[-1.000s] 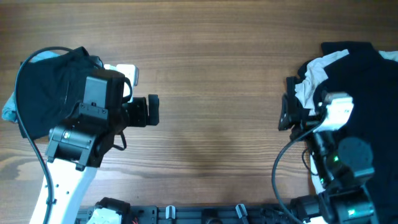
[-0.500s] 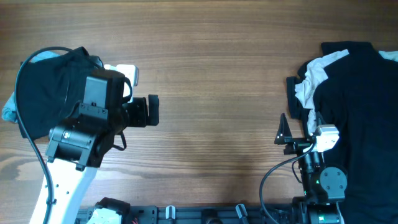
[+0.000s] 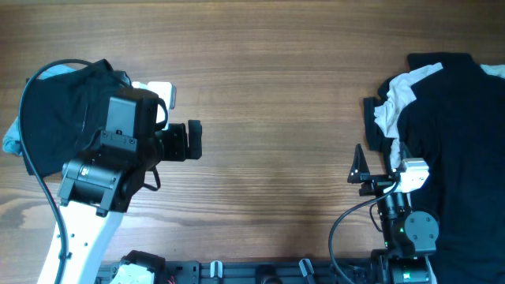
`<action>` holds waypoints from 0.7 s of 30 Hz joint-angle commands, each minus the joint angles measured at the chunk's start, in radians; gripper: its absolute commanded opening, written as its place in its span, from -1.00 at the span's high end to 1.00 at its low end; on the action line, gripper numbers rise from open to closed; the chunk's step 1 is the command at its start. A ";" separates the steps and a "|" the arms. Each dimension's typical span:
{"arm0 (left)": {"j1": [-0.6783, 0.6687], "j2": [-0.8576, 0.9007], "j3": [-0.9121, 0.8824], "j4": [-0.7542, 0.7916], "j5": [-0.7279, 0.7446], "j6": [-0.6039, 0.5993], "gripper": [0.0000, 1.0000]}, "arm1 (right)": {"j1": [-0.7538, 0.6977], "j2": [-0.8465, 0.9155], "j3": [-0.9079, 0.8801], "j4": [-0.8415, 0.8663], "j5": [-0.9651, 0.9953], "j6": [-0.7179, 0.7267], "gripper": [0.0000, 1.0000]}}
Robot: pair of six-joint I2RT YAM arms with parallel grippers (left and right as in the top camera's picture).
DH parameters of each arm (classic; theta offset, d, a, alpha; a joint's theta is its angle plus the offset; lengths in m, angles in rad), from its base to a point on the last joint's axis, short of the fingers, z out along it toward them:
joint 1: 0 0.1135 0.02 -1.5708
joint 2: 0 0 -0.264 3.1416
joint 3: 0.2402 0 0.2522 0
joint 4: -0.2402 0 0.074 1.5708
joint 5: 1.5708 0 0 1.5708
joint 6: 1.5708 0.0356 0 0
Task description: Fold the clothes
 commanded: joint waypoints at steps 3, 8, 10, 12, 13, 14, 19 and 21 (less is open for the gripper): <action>-0.005 -0.006 0.000 -0.031 -0.003 -0.011 -1.00 | -0.005 -0.008 -0.008 0.008 -0.020 0.011 -1.00; 0.004 -0.101 -0.012 0.029 -0.084 -0.005 -1.00 | -0.005 -0.008 -0.008 0.008 -0.020 0.011 -0.99; 0.061 -0.196 -0.060 0.178 -0.094 -0.010 -1.00 | -0.005 -0.008 -0.008 0.008 -0.020 0.011 -0.99; 0.155 -0.298 -0.129 0.324 -0.035 -0.012 -1.00 | -0.005 -0.008 -0.008 0.008 -0.020 0.011 -0.99; 0.196 -0.349 -0.160 0.355 -0.004 -0.012 -1.00 | -0.005 -0.008 -0.008 0.008 -0.020 0.011 -0.99; 0.229 -0.403 -0.189 0.365 0.003 -0.012 -1.00 | -0.005 -0.008 -0.008 0.008 -0.020 0.012 -0.99; 0.284 -0.628 -0.353 0.428 -0.002 -0.012 -1.00 | -0.005 -0.008 -0.008 0.008 -0.020 0.011 -0.99; 0.284 -0.707 -0.454 0.504 -0.002 -0.012 -1.00 | -0.005 -0.008 -0.008 0.008 -0.020 0.012 -0.99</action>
